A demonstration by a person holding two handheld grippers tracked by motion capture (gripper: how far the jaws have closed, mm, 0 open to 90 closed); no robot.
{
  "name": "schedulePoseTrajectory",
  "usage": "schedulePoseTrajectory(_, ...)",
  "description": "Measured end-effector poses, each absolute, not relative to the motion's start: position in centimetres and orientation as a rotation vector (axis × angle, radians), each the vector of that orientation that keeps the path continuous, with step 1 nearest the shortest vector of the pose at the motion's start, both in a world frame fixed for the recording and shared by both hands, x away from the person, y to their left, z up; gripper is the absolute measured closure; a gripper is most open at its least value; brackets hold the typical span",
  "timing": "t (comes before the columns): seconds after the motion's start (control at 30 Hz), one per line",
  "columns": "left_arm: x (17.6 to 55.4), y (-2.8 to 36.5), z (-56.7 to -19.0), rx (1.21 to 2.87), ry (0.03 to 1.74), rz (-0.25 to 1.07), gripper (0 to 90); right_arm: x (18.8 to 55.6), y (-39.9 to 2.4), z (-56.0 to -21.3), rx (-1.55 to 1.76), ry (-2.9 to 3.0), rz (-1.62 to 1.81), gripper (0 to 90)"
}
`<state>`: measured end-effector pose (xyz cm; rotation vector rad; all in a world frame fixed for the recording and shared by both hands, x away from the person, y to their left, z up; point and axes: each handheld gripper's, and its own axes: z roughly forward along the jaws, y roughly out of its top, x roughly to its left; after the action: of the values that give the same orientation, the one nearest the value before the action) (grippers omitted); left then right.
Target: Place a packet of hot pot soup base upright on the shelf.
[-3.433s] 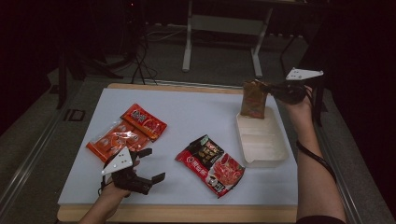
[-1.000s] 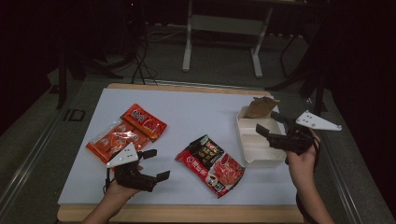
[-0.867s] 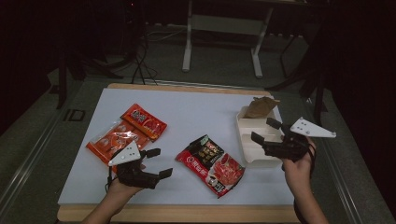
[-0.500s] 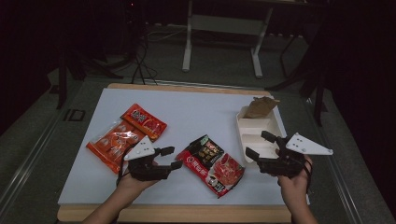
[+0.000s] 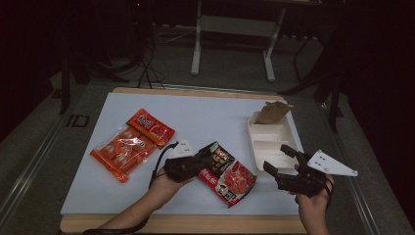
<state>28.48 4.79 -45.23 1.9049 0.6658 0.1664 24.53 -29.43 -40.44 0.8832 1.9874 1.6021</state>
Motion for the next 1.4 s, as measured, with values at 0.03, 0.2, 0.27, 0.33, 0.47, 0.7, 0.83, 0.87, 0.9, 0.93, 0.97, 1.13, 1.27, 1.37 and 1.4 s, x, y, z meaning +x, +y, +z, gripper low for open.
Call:
schedulePoseTrajectory(0.03,28.8,4.0,-45.3,1.905,0.667,0.144,89.9,24.5,-29.5,-40.5,0.883,1.988,1.598,14.3)
schedulePoseTrajectory(0.2,29.8,0.8,-45.6,1.971,0.671,0.156,90.0,24.6,-29.7,-40.7,0.881,1.990,1.574,14.3)
schedulePoseTrajectory(0.27,30.4,-0.3,-45.9,1.990,0.672,0.143,90.0,24.6,-29.7,-40.8,0.875,1.991,1.567,14.3)
schedulePoseTrajectory(0.33,31.1,-1.4,-46.3,2.005,0.685,0.129,90.0,24.7,-29.7,-40.8,0.869,1.992,1.569,14.3)
schedulePoseTrajectory(0.47,32.1,-2.9,-47.0,2.024,0.733,0.114,90.0,24.6,-29.7,-40.8,0.862,1.993,1.568,14.3)
schedulePoseTrajectory(0.7,34.4,-5.9,-49.0,2.101,0.775,0.137,90.0,24.7,-30.2,-40.9,0.867,1.977,1.569,14.3)
schedulePoseTrajectory(0.83,35.3,-7.3,-49.6,2.157,0.799,0.142,90.0,24.7,-30.3,-40.9,0.866,1.980,1.564,14.4)
schedulePoseTrajectory(0.87,35.5,-7.7,-49.7,2.176,0.796,0.153,90.0,24.7,-30.3,-40.9,0.868,1.983,1.562,14.4)
schedulePoseTrajectory(0.9,35.6,-8.1,-49.9,2.198,0.792,0.172,90.0,24.7,-30.3,-40.9,0.867,1.983,1.566,14.3)
schedulePoseTrajectory(0.93,35.8,-8.5,-50.0,2.208,0.795,0.170,90.0,24.7,-30.2,-40.9,0.866,1.985,1.569,14.4)
schedulePoseTrajectory(0.97,36.0,-8.8,-50.1,2.224,0.802,0.166,90.0,24.7,-30.2,-40.9,0.862,1.988,1.564,14.3)
schedulePoseTrajectory(1.13,36.7,-9.7,-50.9,2.300,0.801,0.125,90.0,24.7,-30.3,-41.0,0.856,1.991,1.565,14.4)
schedulePoseTrajectory(1.27,37.0,-9.8,-51.4,2.336,0.798,0.101,90.0,24.7,-30.3,-41.1,0.860,1.991,1.564,14.3)
schedulePoseTrajectory(1.37,37.0,-10.3,-51.3,2.369,0.769,0.107,90.0,24.7,-30.3,-41.1,0.859,1.987,1.562,14.3)
schedulePoseTrajectory(1.4,37.0,-10.3,-51.2,2.375,0.770,0.110,90.0,24.7,-30.4,-41.1,0.858,1.985,1.563,14.3)
